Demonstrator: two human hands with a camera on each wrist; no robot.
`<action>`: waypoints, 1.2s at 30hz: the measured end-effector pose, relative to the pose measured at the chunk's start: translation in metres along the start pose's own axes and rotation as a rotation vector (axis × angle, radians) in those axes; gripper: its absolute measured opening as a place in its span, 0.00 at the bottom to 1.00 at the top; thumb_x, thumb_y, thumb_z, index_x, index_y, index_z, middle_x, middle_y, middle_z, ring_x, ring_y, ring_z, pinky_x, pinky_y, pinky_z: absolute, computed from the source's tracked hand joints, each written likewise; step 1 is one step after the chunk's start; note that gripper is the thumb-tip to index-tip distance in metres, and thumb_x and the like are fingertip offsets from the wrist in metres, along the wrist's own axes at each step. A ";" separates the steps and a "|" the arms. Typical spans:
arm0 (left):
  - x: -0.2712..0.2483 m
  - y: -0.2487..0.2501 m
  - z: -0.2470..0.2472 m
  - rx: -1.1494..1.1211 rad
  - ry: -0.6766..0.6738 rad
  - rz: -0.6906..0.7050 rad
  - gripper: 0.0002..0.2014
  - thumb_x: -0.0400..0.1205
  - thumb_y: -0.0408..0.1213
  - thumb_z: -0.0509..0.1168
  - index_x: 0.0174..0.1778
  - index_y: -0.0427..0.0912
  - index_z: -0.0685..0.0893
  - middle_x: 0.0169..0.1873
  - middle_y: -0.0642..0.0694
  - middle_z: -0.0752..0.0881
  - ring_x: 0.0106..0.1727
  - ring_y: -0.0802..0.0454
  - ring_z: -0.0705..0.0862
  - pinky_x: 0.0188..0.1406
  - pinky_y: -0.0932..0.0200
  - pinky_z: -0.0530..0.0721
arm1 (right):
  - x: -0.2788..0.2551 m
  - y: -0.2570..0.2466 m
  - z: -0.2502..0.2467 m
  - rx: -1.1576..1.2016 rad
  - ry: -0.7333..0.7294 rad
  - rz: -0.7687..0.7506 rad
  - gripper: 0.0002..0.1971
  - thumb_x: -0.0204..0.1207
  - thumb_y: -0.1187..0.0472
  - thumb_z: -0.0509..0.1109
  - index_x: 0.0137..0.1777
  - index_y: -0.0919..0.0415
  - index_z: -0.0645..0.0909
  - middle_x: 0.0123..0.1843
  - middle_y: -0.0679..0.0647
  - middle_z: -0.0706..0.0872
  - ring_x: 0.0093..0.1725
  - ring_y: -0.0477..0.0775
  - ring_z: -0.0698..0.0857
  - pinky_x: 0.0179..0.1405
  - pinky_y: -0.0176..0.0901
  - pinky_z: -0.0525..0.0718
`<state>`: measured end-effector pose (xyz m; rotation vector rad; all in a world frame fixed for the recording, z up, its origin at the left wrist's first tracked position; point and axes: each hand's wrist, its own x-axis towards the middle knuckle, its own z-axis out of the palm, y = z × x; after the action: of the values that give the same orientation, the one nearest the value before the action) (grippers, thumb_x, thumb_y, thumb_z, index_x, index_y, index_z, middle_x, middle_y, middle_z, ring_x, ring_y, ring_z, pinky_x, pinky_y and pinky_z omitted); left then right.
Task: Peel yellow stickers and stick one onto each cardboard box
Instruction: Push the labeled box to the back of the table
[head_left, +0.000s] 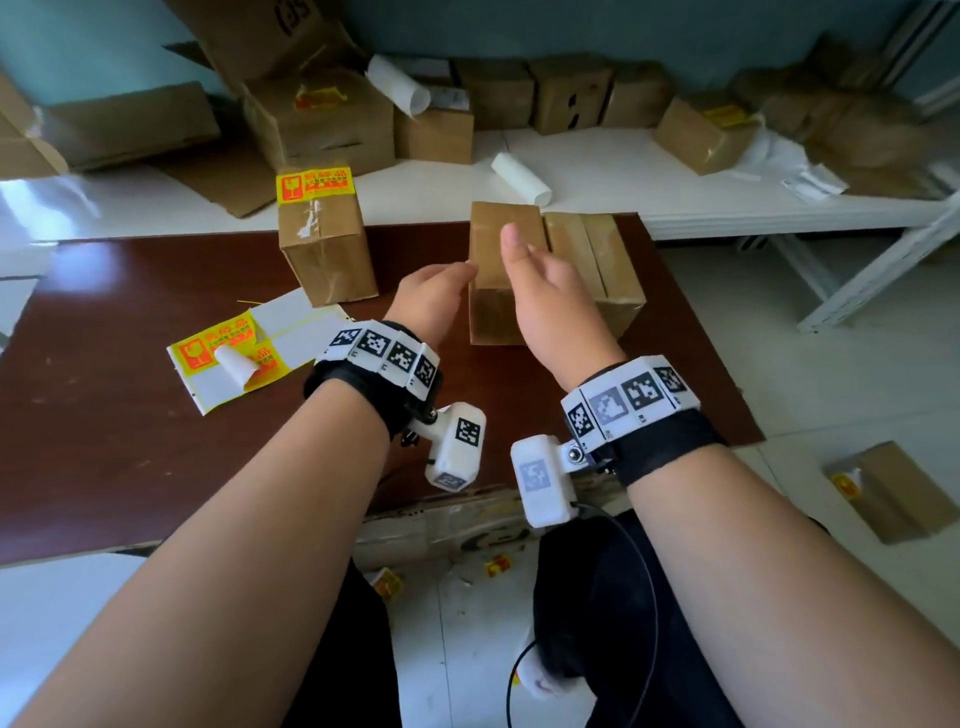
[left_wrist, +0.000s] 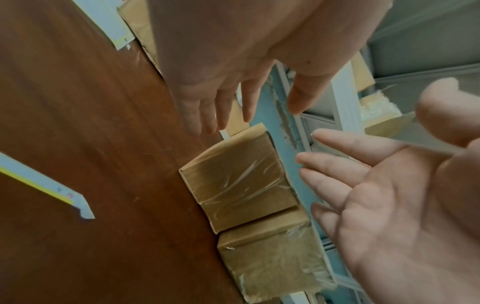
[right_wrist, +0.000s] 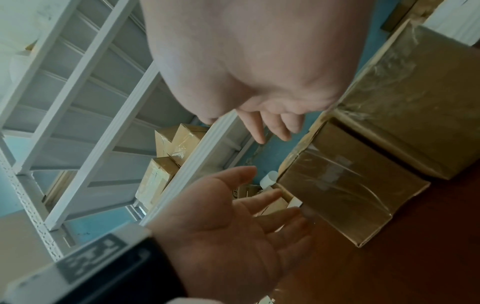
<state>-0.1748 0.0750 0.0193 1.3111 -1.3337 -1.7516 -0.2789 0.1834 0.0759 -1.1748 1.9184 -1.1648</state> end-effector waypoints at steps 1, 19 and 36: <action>0.007 -0.004 0.000 0.023 -0.010 -0.012 0.38 0.64 0.66 0.75 0.66 0.45 0.90 0.68 0.35 0.89 0.72 0.33 0.87 0.79 0.31 0.80 | 0.002 0.002 0.001 -0.013 -0.026 0.006 0.30 0.94 0.34 0.55 0.87 0.49 0.76 0.85 0.46 0.81 0.78 0.41 0.77 0.77 0.42 0.70; 0.006 0.007 -0.019 0.209 0.058 -0.008 0.20 0.92 0.39 0.62 0.77 0.32 0.82 0.75 0.33 0.84 0.66 0.38 0.87 0.41 0.62 0.84 | 0.015 0.007 0.025 -0.018 0.037 -0.001 0.30 0.90 0.47 0.71 0.90 0.51 0.72 0.88 0.48 0.77 0.87 0.49 0.74 0.80 0.43 0.71; -0.033 0.014 -0.059 -0.099 0.143 0.099 0.33 0.72 0.57 0.73 0.71 0.45 0.89 0.63 0.45 0.93 0.66 0.46 0.90 0.71 0.46 0.85 | 0.008 -0.017 0.035 0.384 -0.065 0.271 0.14 0.88 0.37 0.69 0.64 0.41 0.88 0.65 0.40 0.92 0.70 0.47 0.85 0.83 0.59 0.76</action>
<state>-0.1101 0.0769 0.0433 1.2686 -1.1966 -1.6048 -0.2472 0.1590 0.0749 -0.7156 1.6475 -1.2558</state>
